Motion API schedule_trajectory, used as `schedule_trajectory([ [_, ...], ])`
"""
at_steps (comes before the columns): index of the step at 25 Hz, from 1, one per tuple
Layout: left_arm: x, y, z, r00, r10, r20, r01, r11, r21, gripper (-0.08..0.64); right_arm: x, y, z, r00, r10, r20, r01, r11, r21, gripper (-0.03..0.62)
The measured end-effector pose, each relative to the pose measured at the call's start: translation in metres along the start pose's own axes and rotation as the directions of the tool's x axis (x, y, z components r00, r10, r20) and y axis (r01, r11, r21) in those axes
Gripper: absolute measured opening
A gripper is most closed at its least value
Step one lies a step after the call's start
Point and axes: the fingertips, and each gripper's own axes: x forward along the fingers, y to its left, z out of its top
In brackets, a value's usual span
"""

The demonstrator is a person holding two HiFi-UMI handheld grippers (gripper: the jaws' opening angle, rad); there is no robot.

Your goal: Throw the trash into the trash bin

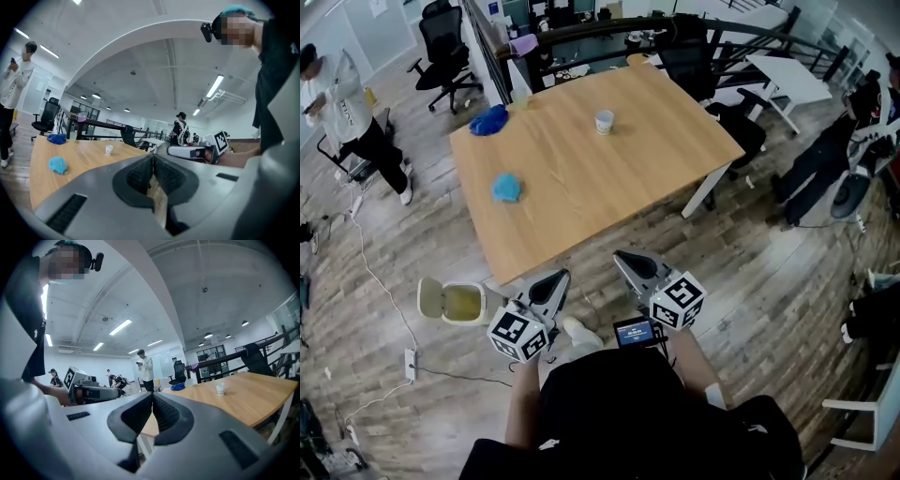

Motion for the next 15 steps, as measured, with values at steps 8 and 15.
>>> schedule_trajectory([
  [8,0.039,0.084,0.017,0.999,-0.039,0.029,0.041,0.997,-0.069,0.009,0.071,-0.064,0.026,0.994,-0.105,-0.033,0.102,0.993,-0.065,-0.002],
  [15,0.074,0.132,0.024,0.999,-0.041,-0.006,0.039,0.988,-0.15,0.009,0.104,-0.105,0.029,0.993,-0.112,-0.044,0.111,0.993,-0.03,-0.002],
])
